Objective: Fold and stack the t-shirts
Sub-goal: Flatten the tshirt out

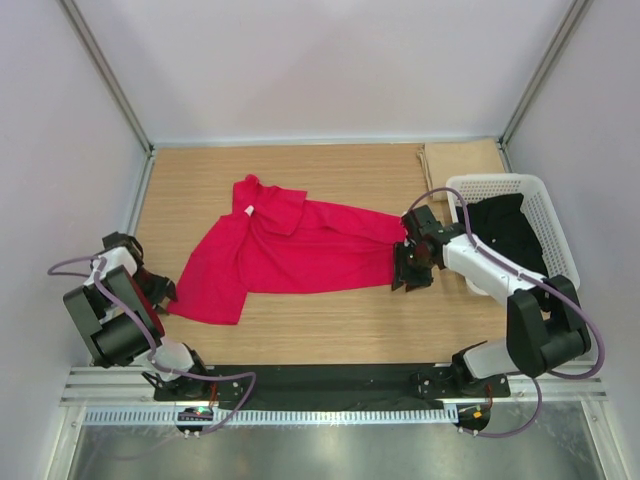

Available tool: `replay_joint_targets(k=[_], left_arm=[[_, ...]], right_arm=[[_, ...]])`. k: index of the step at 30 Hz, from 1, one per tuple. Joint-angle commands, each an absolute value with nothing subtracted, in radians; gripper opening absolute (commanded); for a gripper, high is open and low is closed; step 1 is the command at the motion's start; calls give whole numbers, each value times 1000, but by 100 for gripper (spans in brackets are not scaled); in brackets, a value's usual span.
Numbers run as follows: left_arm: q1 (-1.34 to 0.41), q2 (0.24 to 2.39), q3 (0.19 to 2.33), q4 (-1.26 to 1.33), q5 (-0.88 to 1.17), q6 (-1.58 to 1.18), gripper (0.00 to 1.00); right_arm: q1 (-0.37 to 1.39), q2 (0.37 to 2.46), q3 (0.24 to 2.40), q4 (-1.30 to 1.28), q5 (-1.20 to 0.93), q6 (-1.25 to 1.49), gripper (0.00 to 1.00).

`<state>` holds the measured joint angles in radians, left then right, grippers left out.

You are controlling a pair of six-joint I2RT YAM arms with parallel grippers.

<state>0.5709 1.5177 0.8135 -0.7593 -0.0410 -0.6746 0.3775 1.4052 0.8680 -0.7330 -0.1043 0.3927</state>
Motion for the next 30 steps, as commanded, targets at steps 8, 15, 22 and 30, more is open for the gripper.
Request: replay_joint_targets(k=[8, 15, 22, 30], left_arm=[[586, 1548, 825, -749, -161, -698, 44], [588, 1623, 828, -683, -94, -684, 31], [588, 1591, 824, -692, -81, -626, 0], [509, 1373, 818, -744, -15, -649, 0]], right_arm=[[379, 1413, 925, -727, -106, 371, 45], [379, 1411, 936, -753, -75, 362, 45], [374, 1424, 976, -798, -81, 400, 45], [247, 1466, 996, -821, -40, 465, 43]])
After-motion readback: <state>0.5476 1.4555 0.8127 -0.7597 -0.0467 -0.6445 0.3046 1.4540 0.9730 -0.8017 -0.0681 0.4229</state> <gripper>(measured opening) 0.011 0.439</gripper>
